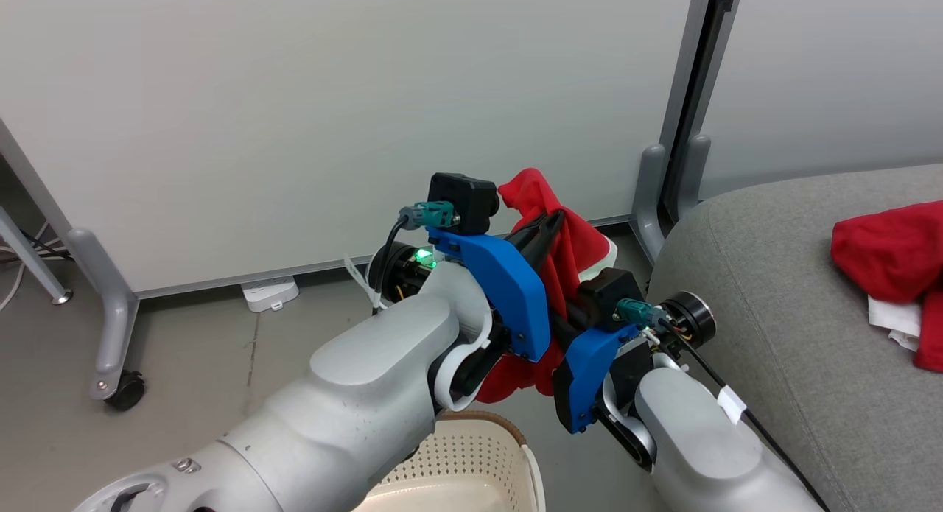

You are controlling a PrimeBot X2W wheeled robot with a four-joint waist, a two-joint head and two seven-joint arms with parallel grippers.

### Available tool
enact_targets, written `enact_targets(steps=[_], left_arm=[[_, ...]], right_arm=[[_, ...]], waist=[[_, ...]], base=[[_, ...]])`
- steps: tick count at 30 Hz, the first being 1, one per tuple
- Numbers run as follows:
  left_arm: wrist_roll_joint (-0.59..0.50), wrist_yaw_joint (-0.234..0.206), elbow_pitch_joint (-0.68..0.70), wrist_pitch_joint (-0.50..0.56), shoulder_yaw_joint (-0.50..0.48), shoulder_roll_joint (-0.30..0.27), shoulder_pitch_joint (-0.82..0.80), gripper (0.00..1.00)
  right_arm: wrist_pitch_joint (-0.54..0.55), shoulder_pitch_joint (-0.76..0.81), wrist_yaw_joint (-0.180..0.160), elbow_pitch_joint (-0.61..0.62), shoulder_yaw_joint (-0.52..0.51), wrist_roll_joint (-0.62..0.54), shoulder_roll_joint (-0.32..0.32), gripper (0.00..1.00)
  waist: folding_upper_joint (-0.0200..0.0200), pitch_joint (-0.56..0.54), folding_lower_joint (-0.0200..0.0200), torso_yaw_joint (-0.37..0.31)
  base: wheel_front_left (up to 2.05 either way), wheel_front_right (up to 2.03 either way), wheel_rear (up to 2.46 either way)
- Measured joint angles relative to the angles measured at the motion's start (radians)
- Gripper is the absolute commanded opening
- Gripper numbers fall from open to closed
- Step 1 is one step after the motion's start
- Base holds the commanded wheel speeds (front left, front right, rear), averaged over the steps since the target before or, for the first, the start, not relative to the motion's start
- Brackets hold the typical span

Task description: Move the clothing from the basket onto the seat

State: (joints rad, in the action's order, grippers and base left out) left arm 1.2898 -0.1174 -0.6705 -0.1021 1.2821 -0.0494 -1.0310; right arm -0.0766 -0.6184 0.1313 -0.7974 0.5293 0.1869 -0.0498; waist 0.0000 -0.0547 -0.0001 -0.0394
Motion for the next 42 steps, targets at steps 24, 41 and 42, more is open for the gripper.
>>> enact_targets(steps=[24, 41, 42], left_arm=[[-0.545, 0.098, 0.301, -0.16, -0.416, -0.168, 0.577, 1.0], [-0.798, 0.175, 0.356, -0.16, -0.748, -0.101, 0.843, 1.0], [-0.808, 0.181, 0.355, -0.16, -0.757, -0.098, 0.846, 1.0]], right_arm=[[-0.019, 0.036, 0.0, 0.021, -0.1, -0.046, 0.0, 0.0], [0.002, 0.073, 0.0, 0.073, -0.136, -0.063, 0.0, 0.0], [0.002, 0.073, 0.0, 0.074, -0.138, -0.063, 0.0, 0.0]], waist=[[0.0, 0.012, 0.0, 0.006], [0.0, 0.033, 0.0001, 0.006], [0.0, 0.034, 0.0001, 0.001]], base=[[0.0, 0.0, 0.0], [0.0, 0.0, 0.0], [0.0, 0.0, 0.0]])
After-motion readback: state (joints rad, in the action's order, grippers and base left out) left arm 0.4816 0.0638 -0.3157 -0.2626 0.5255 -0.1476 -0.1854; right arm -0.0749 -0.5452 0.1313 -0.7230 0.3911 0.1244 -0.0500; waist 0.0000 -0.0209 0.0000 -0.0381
